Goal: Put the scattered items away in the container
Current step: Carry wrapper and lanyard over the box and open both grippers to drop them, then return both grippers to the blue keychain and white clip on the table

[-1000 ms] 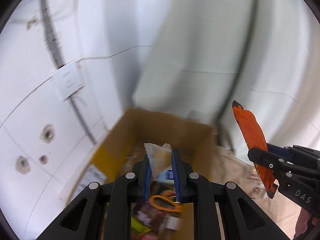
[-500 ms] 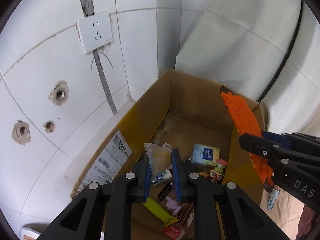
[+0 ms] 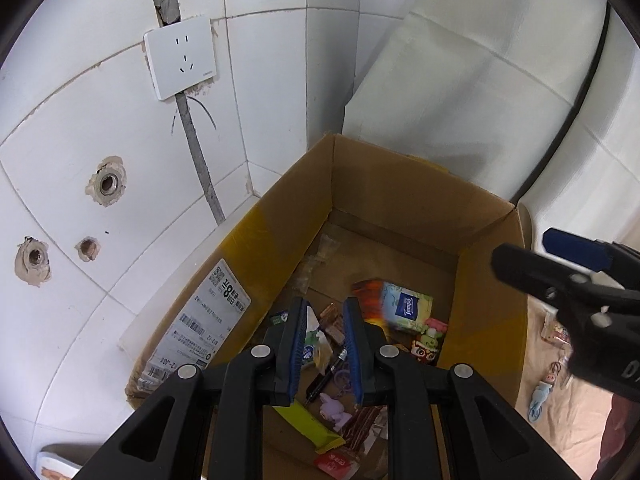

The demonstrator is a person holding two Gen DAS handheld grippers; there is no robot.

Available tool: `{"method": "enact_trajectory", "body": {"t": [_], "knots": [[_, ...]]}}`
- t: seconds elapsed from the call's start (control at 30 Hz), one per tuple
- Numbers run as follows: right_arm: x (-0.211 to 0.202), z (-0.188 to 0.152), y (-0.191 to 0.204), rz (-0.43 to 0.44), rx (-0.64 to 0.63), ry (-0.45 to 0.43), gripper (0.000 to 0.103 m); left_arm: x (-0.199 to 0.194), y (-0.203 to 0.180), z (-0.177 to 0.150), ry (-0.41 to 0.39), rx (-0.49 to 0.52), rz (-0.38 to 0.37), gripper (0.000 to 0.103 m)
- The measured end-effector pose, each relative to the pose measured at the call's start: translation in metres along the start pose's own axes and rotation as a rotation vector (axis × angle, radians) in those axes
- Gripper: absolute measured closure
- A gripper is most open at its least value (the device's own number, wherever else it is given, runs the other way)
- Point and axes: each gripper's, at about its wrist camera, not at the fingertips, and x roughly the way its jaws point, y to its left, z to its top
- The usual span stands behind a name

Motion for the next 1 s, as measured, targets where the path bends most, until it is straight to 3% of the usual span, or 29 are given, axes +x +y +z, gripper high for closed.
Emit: {"method": "enact_trajectory", "body": {"t": [0.1,0.17,0.2,0.23,0.27,0.5,0.67,0.8,1.0], "knots": [[-0.008,0.000,-0.008,-0.014,0.015,-0.018,0.017,0.003,0.001,0.000,0.007,-0.026,0.017,0.081],[-0.016,-0.001,-0.014,-0.021,0.028,-0.036,0.010,0.001,0.003,0.001,-0.007,-0.057,0.007,0.065],[-0.020,-0.002,-0.018,-0.023,0.032,-0.042,0.009,0.000,0.003,0.001,-0.008,-0.064,-0.004,0.038],[-0.024,-0.003,-0.021,-0.027,0.039,-0.050,0.008,-0.001,0.002,0.001,-0.004,-0.066,-0.015,0.004],[-0.030,-0.005,-0.026,-0.035,0.049,-0.062,0.007,-0.001,0.000,0.002,-0.001,-0.065,-0.026,0.000],[-0.077,-0.015,-0.061,-0.108,0.102,-0.140,0.002,-0.011,-0.020,0.000,-0.007,-0.028,-0.059,0.000],[-0.121,-0.030,-0.101,-0.198,0.157,-0.195,0.001,-0.028,-0.057,0.003,-0.035,0.051,-0.109,0.000],[-0.144,-0.054,-0.133,-0.302,0.182,-0.189,0.001,-0.039,-0.100,0.003,-0.049,0.128,-0.190,0.000],[-0.159,-0.107,-0.180,-0.389,0.286,-0.131,0.001,-0.046,-0.168,-0.007,-0.041,0.227,-0.279,0.000]]}}
